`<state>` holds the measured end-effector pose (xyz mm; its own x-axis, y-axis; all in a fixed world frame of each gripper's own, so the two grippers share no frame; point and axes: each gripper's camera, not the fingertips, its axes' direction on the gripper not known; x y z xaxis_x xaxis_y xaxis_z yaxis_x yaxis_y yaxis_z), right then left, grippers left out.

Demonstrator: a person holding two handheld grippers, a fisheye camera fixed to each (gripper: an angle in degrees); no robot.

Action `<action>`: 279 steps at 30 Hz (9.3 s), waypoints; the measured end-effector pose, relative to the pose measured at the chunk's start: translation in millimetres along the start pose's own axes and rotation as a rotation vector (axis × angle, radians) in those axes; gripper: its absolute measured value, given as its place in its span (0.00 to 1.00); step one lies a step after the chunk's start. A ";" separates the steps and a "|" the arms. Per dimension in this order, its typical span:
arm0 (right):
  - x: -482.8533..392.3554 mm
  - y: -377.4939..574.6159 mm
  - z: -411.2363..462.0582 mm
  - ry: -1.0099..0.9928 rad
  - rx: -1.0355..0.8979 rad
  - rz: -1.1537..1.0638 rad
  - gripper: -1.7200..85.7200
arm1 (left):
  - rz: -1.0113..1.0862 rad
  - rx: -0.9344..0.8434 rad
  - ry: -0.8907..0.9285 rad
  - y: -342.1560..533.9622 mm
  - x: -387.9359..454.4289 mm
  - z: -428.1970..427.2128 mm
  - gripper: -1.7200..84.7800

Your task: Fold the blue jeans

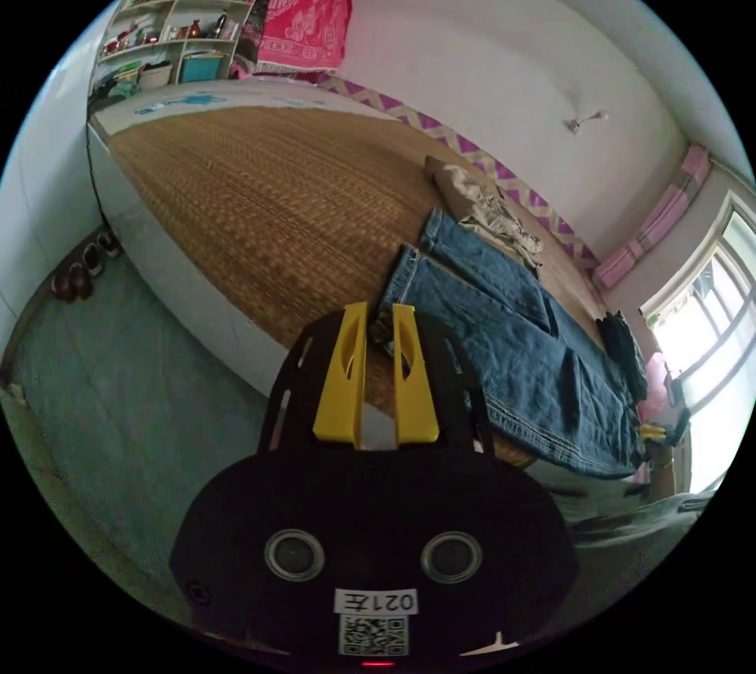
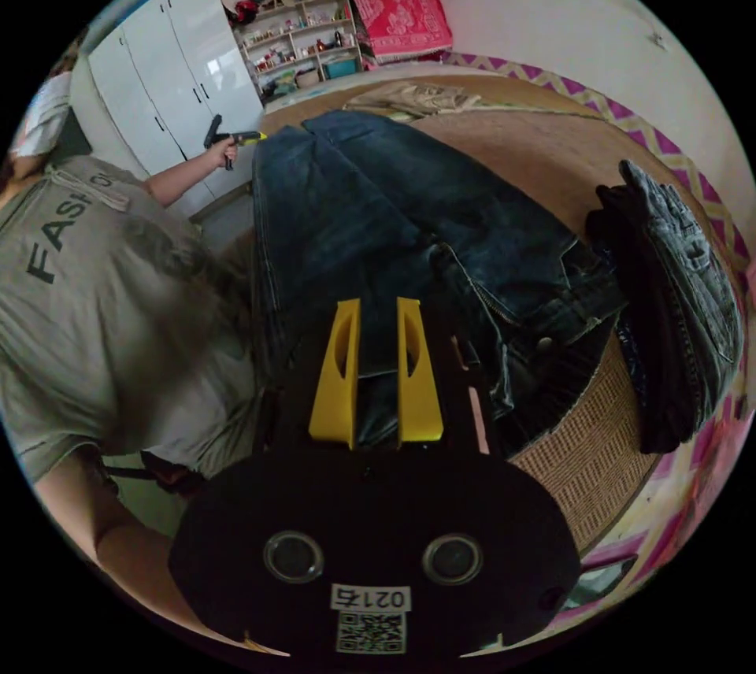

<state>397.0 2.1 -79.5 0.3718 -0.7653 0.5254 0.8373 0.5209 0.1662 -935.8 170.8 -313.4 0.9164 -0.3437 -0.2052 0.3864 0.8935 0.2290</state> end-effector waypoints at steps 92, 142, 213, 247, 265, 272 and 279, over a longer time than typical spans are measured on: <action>-12.0 303.3 20.7 -0.367 0.810 1.271 0.07 | -0.410 -0.146 0.176 -73.7 16.9 91.3 0.02; -65.5 -201.2 160.9 0.200 0.020 0.182 0.08 | 0.430 -0.070 0.031 -207.9 262.3 272.8 0.03; -17.4 80.9 30.4 0.179 0.668 1.126 0.19 | 1.300 -0.198 0.330 288.1 897.0 310.7 0.12; -254.8 -516.4 249.8 0.429 0.121 0.063 0.08 | 0.838 -0.109 0.040 222.7 636.1 198.6 0.01; -310.6 -562.0 319.6 0.476 0.245 -0.034 0.08 | 0.706 -0.105 0.075 163.0 567.9 216.0 0.01; -257.8 -554.8 310.8 0.122 0.171 0.074 0.13 | 0.657 -0.081 0.121 130.1 550.0 227.6 0.01; -184.7 -479.4 268.8 0.485 0.144 0.217 0.15 | 0.736 -0.032 0.217 78.0 576.9 257.9 0.02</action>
<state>-180.8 -4.6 -31.9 0.7003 -0.7035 0.1211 0.6703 0.7064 0.2274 -350.0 -32.4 -168.4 0.8939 0.4045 -0.1934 -0.3217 0.8791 0.3516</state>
